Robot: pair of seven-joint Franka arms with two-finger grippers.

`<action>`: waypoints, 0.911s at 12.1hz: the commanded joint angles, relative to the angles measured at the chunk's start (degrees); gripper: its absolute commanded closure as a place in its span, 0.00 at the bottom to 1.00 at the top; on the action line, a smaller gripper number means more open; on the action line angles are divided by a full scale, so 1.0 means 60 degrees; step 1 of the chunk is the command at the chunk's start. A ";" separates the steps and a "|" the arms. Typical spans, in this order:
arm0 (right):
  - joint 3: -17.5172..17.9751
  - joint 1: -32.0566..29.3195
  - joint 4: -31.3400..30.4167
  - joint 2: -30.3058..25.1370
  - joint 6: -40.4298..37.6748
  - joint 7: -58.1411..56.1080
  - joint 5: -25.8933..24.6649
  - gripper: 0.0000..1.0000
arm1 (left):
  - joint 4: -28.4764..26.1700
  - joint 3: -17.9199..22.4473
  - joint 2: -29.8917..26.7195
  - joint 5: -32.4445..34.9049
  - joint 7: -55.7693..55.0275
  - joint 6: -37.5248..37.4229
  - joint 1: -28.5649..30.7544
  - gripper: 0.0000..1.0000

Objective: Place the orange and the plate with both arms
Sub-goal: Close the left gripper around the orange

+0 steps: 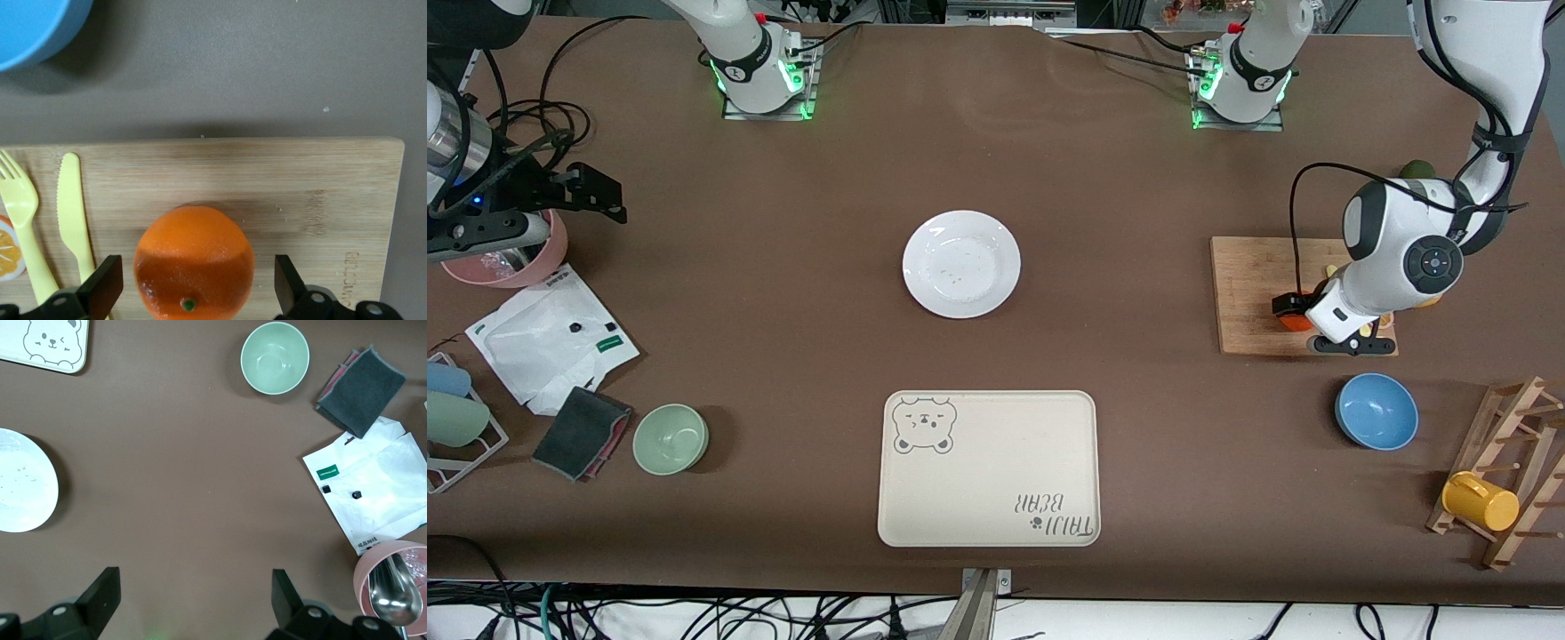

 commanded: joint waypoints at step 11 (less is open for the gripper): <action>-0.0255 -0.0118 0.0243 0.0371 -0.0023 0.0119 0.0006 0.00 | -0.0067 -0.0068 0.0246 0.0263 0.0069 0.0467 0.0269 0.66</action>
